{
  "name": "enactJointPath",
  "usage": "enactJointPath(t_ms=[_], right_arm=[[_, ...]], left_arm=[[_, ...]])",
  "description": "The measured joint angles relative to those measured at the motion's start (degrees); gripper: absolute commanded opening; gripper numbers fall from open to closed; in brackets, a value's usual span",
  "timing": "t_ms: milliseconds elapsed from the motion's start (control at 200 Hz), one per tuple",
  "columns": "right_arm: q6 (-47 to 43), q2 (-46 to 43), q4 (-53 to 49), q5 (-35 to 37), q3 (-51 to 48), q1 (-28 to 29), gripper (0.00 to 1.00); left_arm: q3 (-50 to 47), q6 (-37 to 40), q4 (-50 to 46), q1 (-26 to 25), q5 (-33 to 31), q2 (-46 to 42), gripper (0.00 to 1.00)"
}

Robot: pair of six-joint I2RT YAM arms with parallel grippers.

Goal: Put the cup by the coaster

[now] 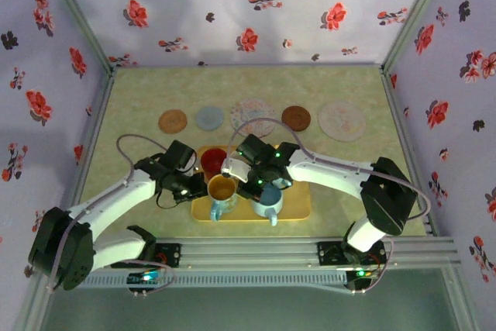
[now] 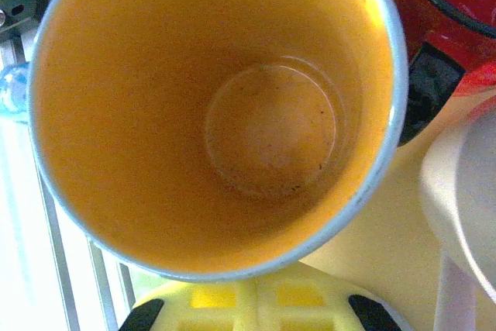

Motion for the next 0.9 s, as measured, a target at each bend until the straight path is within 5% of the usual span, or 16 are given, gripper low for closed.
enactJointPath(t_ms=[540,900], right_arm=[[1.05,0.96,-0.17,-1.03,0.02,-0.04,0.00],[2.82,-0.09,4.11,-0.76,-1.22,-0.04,0.07]], left_arm=[[8.37,5.51,-3.87,0.83,-3.28,9.64,0.00],[13.07,9.09,-10.56,0.92,-7.74,5.57,0.00]])
